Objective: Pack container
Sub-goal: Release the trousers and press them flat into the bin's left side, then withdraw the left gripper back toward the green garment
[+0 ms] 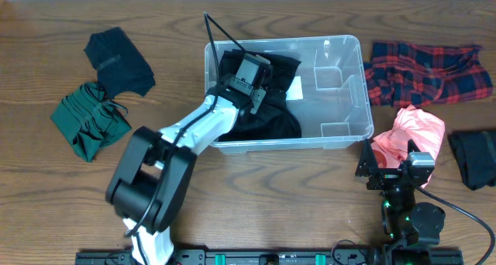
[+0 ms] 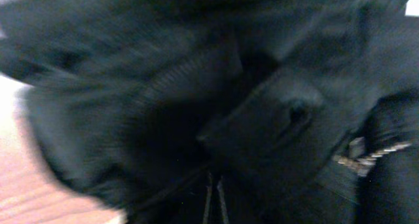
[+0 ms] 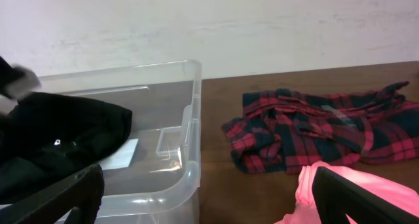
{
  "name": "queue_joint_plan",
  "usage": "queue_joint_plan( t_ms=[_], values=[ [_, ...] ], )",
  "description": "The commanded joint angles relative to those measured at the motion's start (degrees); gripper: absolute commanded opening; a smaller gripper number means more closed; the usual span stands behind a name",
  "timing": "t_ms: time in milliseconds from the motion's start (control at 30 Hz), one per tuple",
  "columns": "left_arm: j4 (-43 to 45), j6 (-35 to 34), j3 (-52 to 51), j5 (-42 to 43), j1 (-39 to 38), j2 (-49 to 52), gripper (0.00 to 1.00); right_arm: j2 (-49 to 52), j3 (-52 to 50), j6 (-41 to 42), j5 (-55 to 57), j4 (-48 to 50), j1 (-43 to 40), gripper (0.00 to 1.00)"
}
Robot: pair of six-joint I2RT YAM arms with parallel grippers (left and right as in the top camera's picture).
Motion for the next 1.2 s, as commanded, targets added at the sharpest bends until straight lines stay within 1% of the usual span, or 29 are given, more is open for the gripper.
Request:
queue_joint_plan(
  t_ms=[0, 67, 167, 300, 400, 600, 767, 900, 1067, 1167],
  values=[
    [0.3, -0.9, 0.4, -1.8, 0.4, -9.2, 0.06, -0.3, -0.1, 0.4, 0.2, -0.2, 0.8, 0.99],
    [0.0, -3.3, 0.4, -1.7, 0.3, -12.3, 0.06, -0.3, -0.1, 0.4, 0.2, -0.2, 0.8, 0.99],
    [-1.6, -3.9, 0.4, -1.0, 0.1, -16.0, 0.06, -0.3, -0.1, 0.4, 0.2, -0.2, 0.8, 0.99],
    [-5.1, -5.7, 0.4, -0.9, 0.1, -17.0, 0.06, -0.3, -0.1, 0.4, 0.2, -0.2, 0.8, 0.99],
    [-7.6, -7.1, 0.3, 0.8, 0.1, -16.1, 0.06, -0.3, -0.1, 0.4, 0.2, -0.2, 0.8, 0.99],
    [-12.0, -7.9, 0.2, 10.4, 0.1, -14.1, 0.06, -0.3, -0.1, 0.4, 0.2, -0.2, 0.8, 0.99],
    [-15.5, -10.2, 0.0, 10.8, 0.0, -11.7, 0.06, -0.3, -0.1, 0.4, 0.2, -0.2, 0.8, 0.99],
    [-16.7, -10.3, -0.5, 10.8, 0.0, -9.4, 0.06, -0.3, -0.1, 0.4, 0.2, -0.2, 0.8, 0.99],
    [-16.7, -10.3, -0.5, 12.7, 0.0, -6.9, 0.05, -0.3, -0.1, 0.4, 0.2, -0.2, 0.8, 0.99],
    [-16.2, -10.3, -0.3, 13.0, 0.0, -7.4, 0.06, -0.3, -0.1, 0.4, 0.2, -0.2, 0.8, 0.99]
  ],
)
